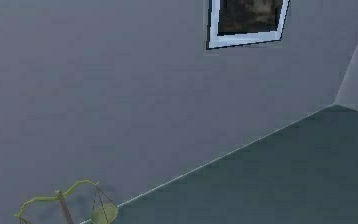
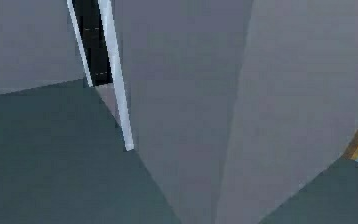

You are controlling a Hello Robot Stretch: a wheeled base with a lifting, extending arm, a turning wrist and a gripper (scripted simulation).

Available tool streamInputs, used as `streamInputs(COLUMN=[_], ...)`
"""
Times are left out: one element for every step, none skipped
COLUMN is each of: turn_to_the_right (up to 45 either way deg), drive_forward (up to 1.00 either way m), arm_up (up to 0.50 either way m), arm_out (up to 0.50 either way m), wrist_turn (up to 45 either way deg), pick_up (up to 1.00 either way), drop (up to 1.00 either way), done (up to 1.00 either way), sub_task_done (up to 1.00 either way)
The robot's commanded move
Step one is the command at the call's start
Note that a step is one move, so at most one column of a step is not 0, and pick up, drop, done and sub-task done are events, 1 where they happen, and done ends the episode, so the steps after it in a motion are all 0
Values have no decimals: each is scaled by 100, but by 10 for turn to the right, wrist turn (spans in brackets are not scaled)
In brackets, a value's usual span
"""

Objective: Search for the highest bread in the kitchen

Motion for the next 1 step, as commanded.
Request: streamInputs(turn_to_the_right=[0], drive_forward=[10], arm_up=[0], arm_out=[0], wrist_turn=[0], pick_up=[0], drop=[0], done=[0], sub_task_done=[0])
